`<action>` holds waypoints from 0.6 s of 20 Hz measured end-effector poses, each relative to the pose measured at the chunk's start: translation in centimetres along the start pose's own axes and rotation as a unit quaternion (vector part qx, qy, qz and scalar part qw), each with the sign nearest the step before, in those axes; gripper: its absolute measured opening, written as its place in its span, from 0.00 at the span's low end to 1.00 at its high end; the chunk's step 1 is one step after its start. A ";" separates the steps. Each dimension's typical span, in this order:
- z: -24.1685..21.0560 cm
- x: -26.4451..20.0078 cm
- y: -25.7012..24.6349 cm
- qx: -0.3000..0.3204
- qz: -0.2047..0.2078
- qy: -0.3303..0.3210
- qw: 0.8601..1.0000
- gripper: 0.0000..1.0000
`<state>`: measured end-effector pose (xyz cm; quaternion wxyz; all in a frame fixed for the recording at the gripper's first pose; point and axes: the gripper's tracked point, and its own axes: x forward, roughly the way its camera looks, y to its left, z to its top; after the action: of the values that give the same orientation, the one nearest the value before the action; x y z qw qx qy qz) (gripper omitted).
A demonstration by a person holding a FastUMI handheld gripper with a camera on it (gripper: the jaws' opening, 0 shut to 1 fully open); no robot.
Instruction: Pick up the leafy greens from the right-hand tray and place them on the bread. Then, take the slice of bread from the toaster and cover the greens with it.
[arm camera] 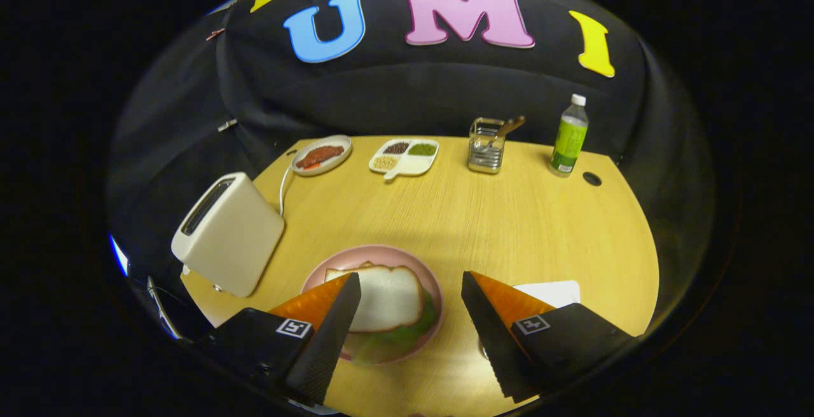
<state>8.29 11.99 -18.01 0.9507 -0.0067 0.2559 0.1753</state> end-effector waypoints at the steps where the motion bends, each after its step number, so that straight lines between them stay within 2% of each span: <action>1: 1.4 -1.0 -0.3 0.002 -0.007 -0.021 1.000 0.99; 6: 8.1 -7.0 -2.0 -0.033 -0.055 -0.117 0.991 0.99; 9: 11.6 -11.7 -1.9 -0.030 -0.075 -0.181 0.980 0.99; 12: 13.1 -15.0 -1.4 -0.020 -0.090 -0.215 0.972 0.99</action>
<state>3.04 7.09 0.61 0.9949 -0.0111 0.0401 0.0917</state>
